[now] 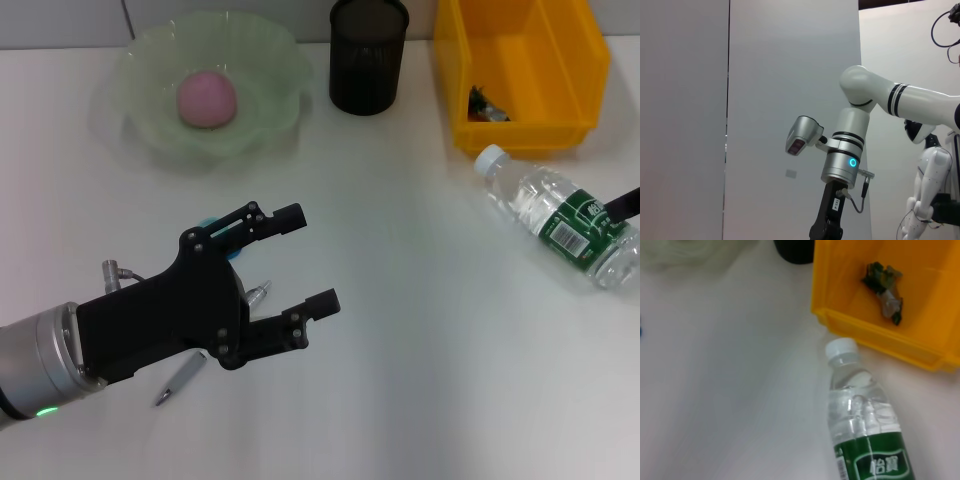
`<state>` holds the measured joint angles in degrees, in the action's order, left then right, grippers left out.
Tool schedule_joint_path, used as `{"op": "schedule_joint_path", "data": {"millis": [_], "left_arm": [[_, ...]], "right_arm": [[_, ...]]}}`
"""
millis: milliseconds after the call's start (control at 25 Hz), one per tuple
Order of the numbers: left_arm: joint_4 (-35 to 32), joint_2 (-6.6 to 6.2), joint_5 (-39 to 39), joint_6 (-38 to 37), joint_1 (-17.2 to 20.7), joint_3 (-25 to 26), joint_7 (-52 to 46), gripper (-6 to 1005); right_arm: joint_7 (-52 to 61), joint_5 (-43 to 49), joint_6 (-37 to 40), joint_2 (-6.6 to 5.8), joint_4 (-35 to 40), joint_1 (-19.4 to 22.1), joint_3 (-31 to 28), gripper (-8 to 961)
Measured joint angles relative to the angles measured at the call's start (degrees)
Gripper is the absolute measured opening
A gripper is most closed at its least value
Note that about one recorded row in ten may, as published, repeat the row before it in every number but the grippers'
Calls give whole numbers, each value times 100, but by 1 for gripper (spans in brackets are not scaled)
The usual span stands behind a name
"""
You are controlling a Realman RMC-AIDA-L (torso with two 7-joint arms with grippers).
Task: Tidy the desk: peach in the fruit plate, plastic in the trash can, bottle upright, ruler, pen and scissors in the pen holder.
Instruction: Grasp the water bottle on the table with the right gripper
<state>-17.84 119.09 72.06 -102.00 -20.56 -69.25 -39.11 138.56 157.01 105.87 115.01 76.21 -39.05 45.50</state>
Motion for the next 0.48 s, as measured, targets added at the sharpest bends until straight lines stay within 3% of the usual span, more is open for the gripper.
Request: {"op": "schedule_joint_path", "data": {"millis": [280, 400, 440, 480], "left_arm": [[5, 0, 0, 10, 0, 0, 0, 701], [8, 0, 1, 10, 0, 0, 0, 700], [11, 0, 1, 6, 3, 0, 0, 700], [11, 0, 1, 6, 3, 0, 0, 699]], "right_arm": [[-185, -623, -143, 45, 142, 185, -59, 790], [-184, -754, -152, -70, 92, 216, -47, 795], [-169, -696, -40, -198, -147, 142, -15, 797], [-169, -696, -40, -198, -147, 142, -15, 799]]}}
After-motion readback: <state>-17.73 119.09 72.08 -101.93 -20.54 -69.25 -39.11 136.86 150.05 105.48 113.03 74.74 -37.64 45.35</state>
